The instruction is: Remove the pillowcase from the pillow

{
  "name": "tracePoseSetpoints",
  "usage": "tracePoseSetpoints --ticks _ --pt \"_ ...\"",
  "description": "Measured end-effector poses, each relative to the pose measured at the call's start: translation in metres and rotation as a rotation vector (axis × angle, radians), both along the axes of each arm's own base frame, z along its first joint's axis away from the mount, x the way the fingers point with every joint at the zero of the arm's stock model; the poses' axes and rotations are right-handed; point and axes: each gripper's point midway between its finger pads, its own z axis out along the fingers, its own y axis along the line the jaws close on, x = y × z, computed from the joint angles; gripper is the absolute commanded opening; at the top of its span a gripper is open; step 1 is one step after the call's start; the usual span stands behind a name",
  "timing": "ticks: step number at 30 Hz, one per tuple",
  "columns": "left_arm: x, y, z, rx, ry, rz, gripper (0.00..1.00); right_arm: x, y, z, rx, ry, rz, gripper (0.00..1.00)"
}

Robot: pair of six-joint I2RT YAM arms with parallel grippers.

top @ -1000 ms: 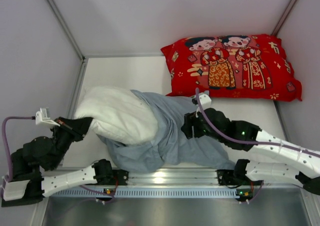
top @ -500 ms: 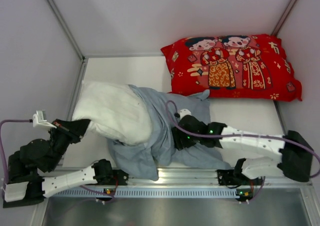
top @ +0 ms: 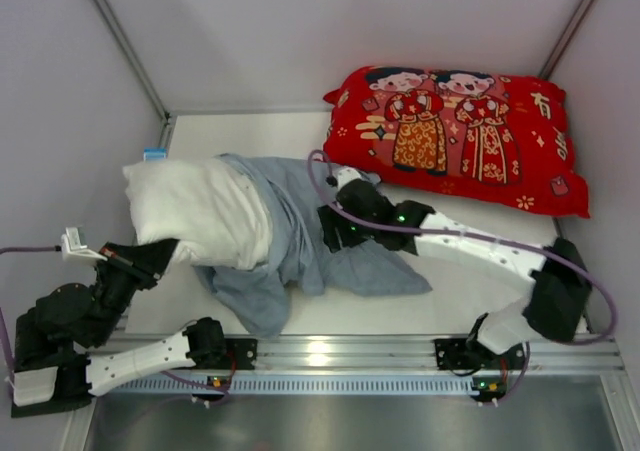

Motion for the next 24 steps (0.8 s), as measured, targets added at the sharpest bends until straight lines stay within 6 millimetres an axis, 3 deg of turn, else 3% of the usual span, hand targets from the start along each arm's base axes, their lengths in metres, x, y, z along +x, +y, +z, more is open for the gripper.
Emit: tracePoseSetpoints --ticks 5,7,11,14,17,20,24 --pt "-0.001 -0.007 -0.006 0.011 0.011 -0.022 0.00 -0.035 -0.077 0.018 0.036 -0.084 -0.069 0.80" --pt "-0.001 -0.009 -0.007 0.012 0.015 -0.032 0.00 -0.041 -0.103 0.010 0.019 -0.099 -0.118 0.83" --pt "-0.002 -0.012 -0.008 0.010 0.019 -0.046 0.00 -0.038 -0.146 -0.029 -0.077 -0.065 -0.237 0.84" --pt "-0.003 -0.014 -0.008 0.010 0.020 -0.058 0.00 -0.034 -0.162 -0.037 -0.104 -0.058 -0.323 0.85" --pt "-0.004 -0.015 -0.008 0.008 0.021 -0.068 0.00 -0.028 -0.174 -0.027 -0.071 -0.084 -0.403 0.89" --pt "-0.005 -0.015 -0.008 0.008 0.021 -0.070 0.00 -0.018 -0.198 -0.015 -0.048 -0.113 -0.511 0.89" --pt "-0.005 -0.015 -0.008 0.009 0.021 -0.070 0.00 -0.015 -0.220 -0.018 -0.072 -0.101 -0.614 0.88"
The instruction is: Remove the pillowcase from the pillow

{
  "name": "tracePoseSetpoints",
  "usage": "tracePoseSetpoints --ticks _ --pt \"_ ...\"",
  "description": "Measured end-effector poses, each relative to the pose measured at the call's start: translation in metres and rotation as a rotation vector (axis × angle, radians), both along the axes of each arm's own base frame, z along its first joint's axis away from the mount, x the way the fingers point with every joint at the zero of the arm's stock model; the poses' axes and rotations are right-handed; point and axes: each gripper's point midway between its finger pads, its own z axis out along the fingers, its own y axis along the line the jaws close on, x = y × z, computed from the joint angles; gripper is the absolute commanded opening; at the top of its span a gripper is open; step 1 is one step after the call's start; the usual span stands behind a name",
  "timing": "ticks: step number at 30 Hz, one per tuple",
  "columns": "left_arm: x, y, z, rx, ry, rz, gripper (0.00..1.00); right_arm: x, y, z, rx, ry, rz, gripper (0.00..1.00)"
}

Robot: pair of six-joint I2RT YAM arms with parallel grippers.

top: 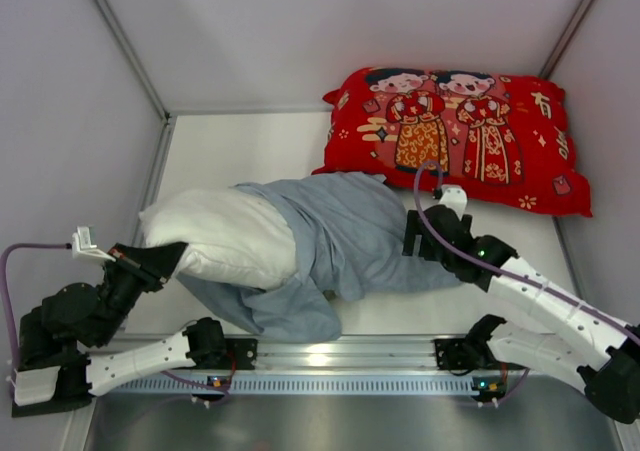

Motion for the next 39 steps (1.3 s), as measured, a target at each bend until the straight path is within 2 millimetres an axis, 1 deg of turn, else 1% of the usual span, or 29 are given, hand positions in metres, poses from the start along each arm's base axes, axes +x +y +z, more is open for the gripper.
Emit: tracePoseSetpoints --ticks 2,8,11,12,14,15,16,17,18,20,21,22,23,27,31,33,34,36,38,39 --pt "0.000 0.000 0.000 0.001 0.000 0.000 0.00 -0.004 -0.003 -0.008 0.018 0.014 -0.024 0.88" --pt "-0.002 0.005 0.002 -0.011 -0.005 -0.001 0.00 -0.018 -0.018 -0.046 0.002 0.091 -0.101 0.89" --pt "-0.002 0.005 0.003 -0.011 -0.007 -0.004 0.00 -0.020 -0.022 -0.064 0.002 0.133 -0.132 0.83" --pt "-0.002 0.005 0.003 -0.011 -0.007 -0.004 0.00 -0.022 -0.022 -0.072 0.007 0.150 -0.136 0.76" --pt "-0.002 0.005 0.002 -0.010 -0.007 -0.004 0.00 -0.027 -0.018 -0.088 0.028 0.191 -0.132 0.67" --pt "-0.002 0.005 0.002 -0.010 -0.007 -0.004 0.00 -0.029 -0.016 -0.096 0.038 0.212 -0.127 0.56" --pt "-0.002 0.005 0.002 -0.010 -0.007 -0.004 0.00 -0.030 -0.013 -0.101 0.050 0.228 -0.121 0.49" --pt "-0.002 0.005 0.002 -0.011 -0.007 -0.004 0.00 -0.033 -0.009 -0.108 0.064 0.247 -0.111 0.35" --pt "-0.002 0.005 0.002 -0.011 -0.007 -0.004 0.00 -0.035 -0.006 -0.113 0.075 0.265 -0.100 0.29" --pt "-0.002 0.005 0.002 -0.011 -0.007 -0.004 0.00 -0.032 0.001 -0.114 0.112 0.259 -0.097 0.20" --pt "-0.002 0.005 0.002 -0.011 -0.007 -0.004 0.00 -0.031 0.005 -0.113 0.136 0.256 -0.093 0.10" --pt "-0.002 0.005 0.002 -0.011 -0.007 -0.004 0.00 -0.031 0.007 -0.114 0.147 0.254 -0.093 0.03" --pt "-0.002 0.005 0.002 -0.011 -0.007 -0.004 0.00 -0.031 0.008 -0.114 0.158 0.251 -0.092 0.00" --pt "-0.002 0.005 0.002 -0.011 -0.007 -0.004 0.00 -0.031 0.008 -0.111 0.184 0.226 -0.095 0.00" --pt "-0.002 0.005 0.003 -0.012 -0.006 -0.004 0.00 -0.026 0.009 -0.096 0.205 0.176 -0.088 0.00" --pt "-0.002 0.005 0.003 -0.013 -0.006 -0.004 0.00 -0.019 0.012 -0.077 0.223 0.132 -0.075 0.00" --pt "-0.002 0.005 0.003 -0.016 -0.005 -0.003 0.00 -0.014 0.015 -0.063 0.239 0.099 -0.063 0.00" --pt "-0.002 0.005 0.003 -0.019 -0.004 -0.003 0.00 0.000 0.024 -0.021 0.281 0.012 -0.032 0.00" --pt "-0.002 0.004 0.001 -0.018 -0.001 -0.002 0.00 0.015 0.034 0.039 0.344 -0.108 0.005 0.00" --pt "-0.002 0.004 0.001 -0.018 0.000 -0.003 0.00 0.019 0.036 0.062 0.372 -0.155 0.018 0.00"
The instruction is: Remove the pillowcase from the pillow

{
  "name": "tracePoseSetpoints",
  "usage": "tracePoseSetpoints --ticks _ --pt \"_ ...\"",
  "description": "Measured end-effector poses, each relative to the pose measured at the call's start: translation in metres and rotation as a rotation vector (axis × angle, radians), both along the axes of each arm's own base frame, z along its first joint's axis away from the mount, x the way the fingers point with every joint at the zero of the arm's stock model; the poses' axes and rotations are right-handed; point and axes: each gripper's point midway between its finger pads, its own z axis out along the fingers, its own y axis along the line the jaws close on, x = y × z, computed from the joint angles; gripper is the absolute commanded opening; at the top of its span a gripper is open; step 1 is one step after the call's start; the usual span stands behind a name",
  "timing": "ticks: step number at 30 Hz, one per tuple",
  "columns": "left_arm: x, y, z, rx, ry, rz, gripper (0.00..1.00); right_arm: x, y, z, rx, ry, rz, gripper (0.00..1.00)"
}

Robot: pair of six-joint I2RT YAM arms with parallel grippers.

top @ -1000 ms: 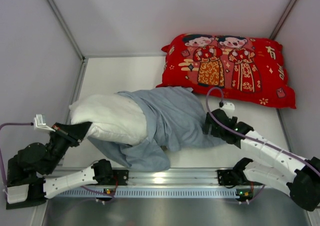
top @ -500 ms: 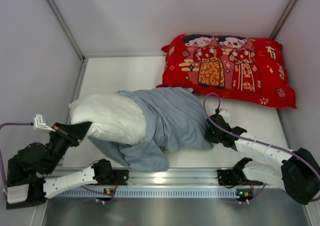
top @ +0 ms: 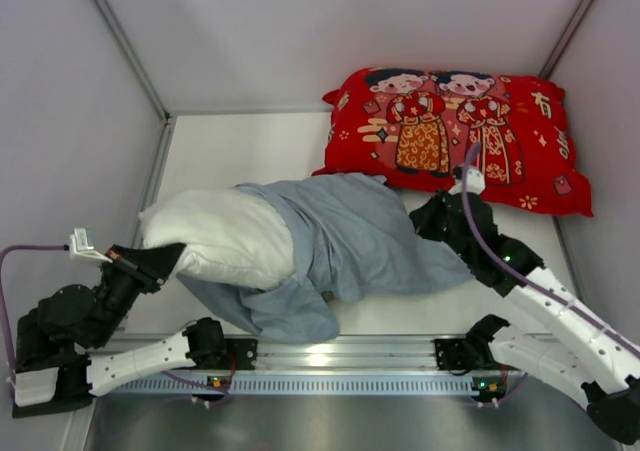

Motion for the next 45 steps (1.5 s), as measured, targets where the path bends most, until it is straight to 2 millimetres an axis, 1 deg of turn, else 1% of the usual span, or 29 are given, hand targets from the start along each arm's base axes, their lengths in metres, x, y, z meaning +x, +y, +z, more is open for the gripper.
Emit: tracePoseSetpoints --ticks 1,2,3,4,6,7,9,10,11,13,15,16,17,18,20,21,22,23,25,27,30,32,35,38,39,40,42,45 --pt "0.000 -0.001 -0.001 0.001 0.001 -0.001 0.00 0.003 0.003 0.028 0.036 -0.064 0.009 0.00" --pt "0.000 -0.001 -0.001 0.003 0.002 -0.001 0.00 0.003 0.003 0.049 0.063 -0.115 0.017 0.00" --pt "0.000 -0.001 -0.002 0.004 0.003 -0.001 0.00 0.001 0.001 0.065 0.082 -0.158 0.024 0.00" --pt "0.000 -0.001 -0.002 0.004 0.003 0.000 0.00 -0.002 -0.002 0.073 0.088 -0.185 0.028 0.00" --pt "0.000 -0.001 -0.002 0.004 0.003 0.000 0.00 -0.009 -0.009 0.079 0.077 -0.214 0.035 0.00" --pt "0.000 -0.001 -0.002 0.004 0.003 0.000 0.00 -0.011 -0.010 0.078 0.064 -0.216 0.040 0.05" --pt "0.000 -0.001 -0.002 0.004 0.003 0.000 0.00 -0.013 -0.011 0.075 0.050 -0.206 0.050 0.63" --pt "0.000 -0.001 -0.002 0.004 0.003 0.000 0.00 -0.016 -0.010 0.070 0.040 -0.188 0.065 0.90" --pt "0.000 -0.001 -0.002 0.004 0.003 0.001 0.00 -0.018 -0.008 0.064 0.034 -0.165 0.085 0.94" --pt "0.000 -0.001 -0.002 0.004 0.003 0.001 0.00 -0.026 0.000 0.047 0.026 -0.105 0.143 0.96" --pt "0.000 -0.001 -0.002 0.004 0.003 0.001 0.00 -0.035 0.010 0.019 0.019 -0.001 0.203 0.96" --pt "0.000 -0.001 -0.002 0.004 0.003 0.000 0.00 -0.042 0.015 0.001 0.016 0.062 0.230 0.96" --pt "0.000 -0.001 -0.002 0.004 0.003 0.000 0.00 -0.048 0.018 -0.016 0.014 0.116 0.249 0.96" --pt "0.000 -0.001 -0.002 0.004 0.003 0.000 0.00 -0.057 0.019 -0.040 0.008 0.192 0.269 0.96" --pt "0.000 -0.001 -0.002 0.003 0.002 0.000 0.00 -0.082 0.014 -0.085 0.002 0.334 0.283 0.95" --pt "0.000 -0.001 -0.003 0.002 0.002 0.000 0.00 -0.095 0.010 -0.103 0.000 0.393 0.284 0.95" --pt "0.000 0.000 -0.004 0.001 0.002 0.000 0.00 -0.105 0.006 -0.115 0.001 0.436 0.281 0.95" --pt "0.000 0.000 -0.005 0.001 0.002 0.000 0.00 -0.113 0.003 -0.123 0.003 0.465 0.278 0.95" --pt "0.000 0.000 -0.005 -0.002 0.001 0.000 0.00 -0.119 0.001 -0.128 0.010 0.485 0.274 0.95" --pt "0.000 0.000 -0.005 -0.004 0.001 0.000 0.00 -0.117 0.002 -0.126 0.018 0.474 0.270 0.94" --pt "0.000 0.000 -0.005 -0.006 0.002 0.001 0.00 -0.109 0.002 -0.129 0.008 0.465 0.249 0.94" --pt "0.000 0.000 -0.005 -0.009 0.004 0.001 0.00 -0.100 0.003 -0.132 -0.004 0.452 0.231 0.92" --pt "-0.001 0.000 -0.005 -0.012 0.005 -0.003 0.00 -0.088 0.004 -0.141 -0.025 0.441 0.201 0.85" --pt "-0.001 -0.002 -0.005 -0.012 0.006 -0.010 0.00 -0.078 0.007 -0.150 -0.036 0.434 0.181 0.63" --pt "-0.001 -0.002 -0.005 -0.013 0.006 -0.012 0.00 -0.075 0.008 -0.152 -0.039 0.431 0.176 0.42" --pt "-0.002 -0.002 -0.005 -0.013 0.007 -0.015 0.00 -0.072 0.009 -0.153 -0.042 0.424 0.174 0.30" --pt "-0.003 -0.004 -0.005 -0.013 0.008 -0.024 0.00 -0.066 0.011 -0.153 -0.033 0.407 0.159 0.00" --pt "-0.005 -0.007 -0.006 -0.012 0.012 -0.045 0.00 -0.056 0.010 -0.148 -0.026 0.374 0.119 0.00"
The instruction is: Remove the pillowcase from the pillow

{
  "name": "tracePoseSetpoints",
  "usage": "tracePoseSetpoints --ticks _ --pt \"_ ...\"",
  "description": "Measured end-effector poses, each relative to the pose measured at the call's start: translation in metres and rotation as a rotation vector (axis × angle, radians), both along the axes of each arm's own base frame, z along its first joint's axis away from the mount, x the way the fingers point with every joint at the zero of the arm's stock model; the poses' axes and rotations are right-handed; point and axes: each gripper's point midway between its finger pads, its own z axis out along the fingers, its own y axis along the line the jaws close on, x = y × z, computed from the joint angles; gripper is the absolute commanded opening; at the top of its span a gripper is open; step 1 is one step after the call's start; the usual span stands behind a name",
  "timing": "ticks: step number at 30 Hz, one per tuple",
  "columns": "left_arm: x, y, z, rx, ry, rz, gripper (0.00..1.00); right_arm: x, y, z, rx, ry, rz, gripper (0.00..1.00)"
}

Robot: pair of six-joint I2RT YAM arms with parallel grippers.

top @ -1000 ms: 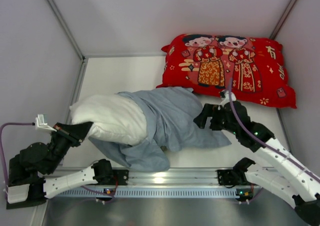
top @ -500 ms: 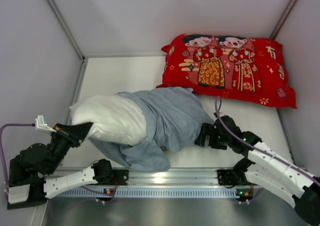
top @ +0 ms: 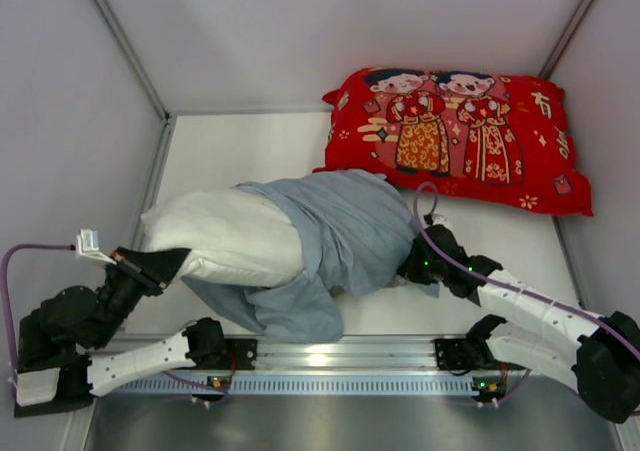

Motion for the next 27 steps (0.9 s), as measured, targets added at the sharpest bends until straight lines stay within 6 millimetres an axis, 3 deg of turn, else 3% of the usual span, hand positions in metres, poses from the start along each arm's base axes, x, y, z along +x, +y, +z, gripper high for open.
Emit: tracePoseSetpoints --ticks 4,9,15,19,22,24,27 --pt "-0.002 -0.003 -0.001 -0.003 0.007 -0.017 0.00 0.011 -0.008 0.007 -0.032 -0.040 -0.057 0.00" --pt "-0.007 0.000 0.004 -0.047 0.003 -0.045 0.00 0.033 -0.019 0.035 -0.056 -0.128 -0.143 0.00" --pt "-0.020 0.015 0.011 -0.100 -0.009 -0.091 0.00 0.076 -0.035 0.099 0.030 -0.224 -0.257 0.00" --pt "-0.024 0.012 0.014 -0.106 -0.007 -0.123 0.00 0.103 -0.057 0.150 0.142 -0.287 -0.320 0.00" --pt "-0.025 0.009 0.014 -0.104 -0.005 -0.135 0.00 0.113 -0.073 0.172 0.192 -0.311 -0.349 0.00" --pt "-0.025 0.013 0.018 -0.111 -0.012 -0.128 0.00 0.128 -0.117 0.179 0.168 -0.336 -0.483 0.00" --pt "-0.027 0.031 0.034 -0.163 -0.044 -0.099 0.00 0.141 -0.197 0.172 0.084 -0.336 -0.723 0.00"
